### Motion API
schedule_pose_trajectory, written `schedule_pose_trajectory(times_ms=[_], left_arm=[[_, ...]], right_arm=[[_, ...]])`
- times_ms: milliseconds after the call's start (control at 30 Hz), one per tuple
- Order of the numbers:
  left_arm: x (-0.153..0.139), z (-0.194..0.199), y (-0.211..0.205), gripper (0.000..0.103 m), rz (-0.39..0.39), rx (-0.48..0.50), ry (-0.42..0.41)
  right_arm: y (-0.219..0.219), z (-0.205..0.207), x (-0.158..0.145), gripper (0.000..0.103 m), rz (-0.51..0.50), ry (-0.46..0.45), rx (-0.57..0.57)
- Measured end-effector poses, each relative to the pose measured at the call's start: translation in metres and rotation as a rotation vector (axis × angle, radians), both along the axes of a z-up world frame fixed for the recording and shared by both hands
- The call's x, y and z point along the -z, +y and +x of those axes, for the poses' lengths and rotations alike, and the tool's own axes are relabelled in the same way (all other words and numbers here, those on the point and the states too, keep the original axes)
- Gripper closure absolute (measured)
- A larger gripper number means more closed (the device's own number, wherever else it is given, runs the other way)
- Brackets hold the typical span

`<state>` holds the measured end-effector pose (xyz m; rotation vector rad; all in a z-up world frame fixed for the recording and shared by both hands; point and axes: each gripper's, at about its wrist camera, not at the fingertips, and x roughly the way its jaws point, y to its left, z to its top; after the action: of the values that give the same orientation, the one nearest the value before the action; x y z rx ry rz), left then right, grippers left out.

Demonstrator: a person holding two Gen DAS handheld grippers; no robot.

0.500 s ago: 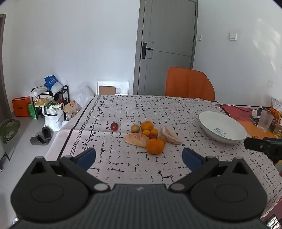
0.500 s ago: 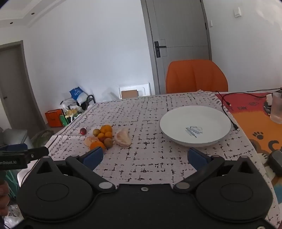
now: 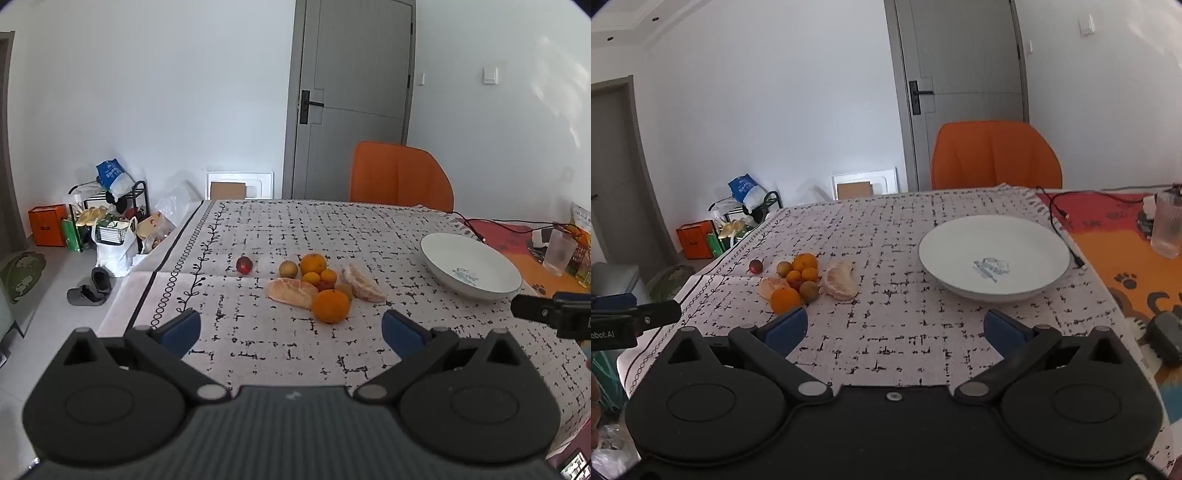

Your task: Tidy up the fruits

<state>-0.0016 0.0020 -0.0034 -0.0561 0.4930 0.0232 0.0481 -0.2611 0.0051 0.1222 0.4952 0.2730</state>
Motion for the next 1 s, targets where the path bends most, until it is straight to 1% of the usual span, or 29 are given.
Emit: schedule_pose_trajectory(times_ms=[133, 333, 1000], left_arm=[[-0.0003, 0.0003, -0.0016, 0.000, 0.004, 0.004, 0.001], [0.0000, 0.0006, -0.0021, 0.000, 0.003, 0.004, 0.003], [-0.0004, 0.0004, -0.0017, 0.000, -0.001, 0.017, 0.005]], right_arm=[[0.0008, -0.0003, 0.0008, 0.000, -0.016, -0.005, 0.010], [-0.0012, 0.0009, 0.0015, 0.000, -0.011, -0.002, 0.023], [0.0023, -0.0024, -0.0026, 0.000, -0.028, -0.020, 0.017]])
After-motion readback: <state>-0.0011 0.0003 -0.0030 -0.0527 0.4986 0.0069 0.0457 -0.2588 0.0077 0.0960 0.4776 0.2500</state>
